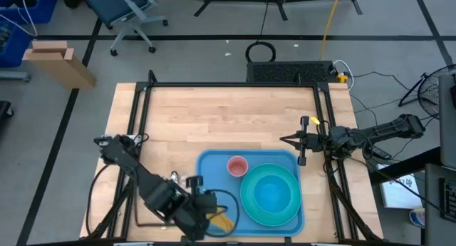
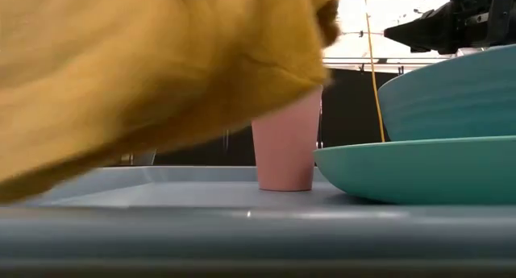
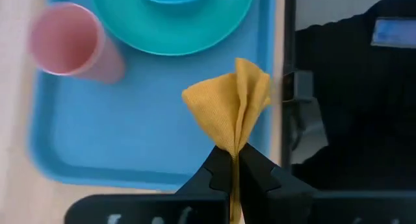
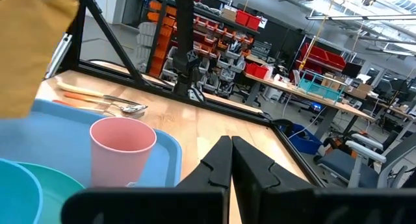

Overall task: Set up tray
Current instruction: Put the yellow napkin on the blue serving tray

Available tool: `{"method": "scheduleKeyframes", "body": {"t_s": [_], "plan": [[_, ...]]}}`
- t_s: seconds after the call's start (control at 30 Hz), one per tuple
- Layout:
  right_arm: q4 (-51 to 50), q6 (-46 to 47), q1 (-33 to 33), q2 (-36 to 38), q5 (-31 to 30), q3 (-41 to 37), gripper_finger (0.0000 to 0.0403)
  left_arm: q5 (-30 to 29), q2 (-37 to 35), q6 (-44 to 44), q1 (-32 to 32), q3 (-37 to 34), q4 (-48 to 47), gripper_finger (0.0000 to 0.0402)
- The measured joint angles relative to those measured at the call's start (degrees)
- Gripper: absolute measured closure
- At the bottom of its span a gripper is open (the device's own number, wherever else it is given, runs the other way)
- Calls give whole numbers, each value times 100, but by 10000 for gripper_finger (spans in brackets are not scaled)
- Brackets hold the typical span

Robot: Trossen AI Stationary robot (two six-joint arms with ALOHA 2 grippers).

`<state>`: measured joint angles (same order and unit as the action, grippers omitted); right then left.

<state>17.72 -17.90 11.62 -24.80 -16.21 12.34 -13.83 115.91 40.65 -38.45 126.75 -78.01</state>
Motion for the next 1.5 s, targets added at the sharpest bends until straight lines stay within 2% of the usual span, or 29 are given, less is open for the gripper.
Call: {"method": "scheduleKeyframes", "body": {"t_s": [0.17,0.4,0.6,0.93,1.17,1.5], "plan": [[2,69,0,0,1,0,403,55,241,370,29,216,-198,396],[4,67,0,0,1,0,403,18,235,387,542,-219,-796,396],[4,16,0,0,1,1,403,405,227,-232,1013,-891,-714,396],[1,-119,0,0,-4,1,403,588,232,-1477,1584,-2004,-92,396],[0,-230,0,-2,-10,0,403,323,229,-2127,1843,-2121,53,396],[-76,-187,0,-2,-19,0,403,355,226,-2640,2107,-2121,449,396]]}}
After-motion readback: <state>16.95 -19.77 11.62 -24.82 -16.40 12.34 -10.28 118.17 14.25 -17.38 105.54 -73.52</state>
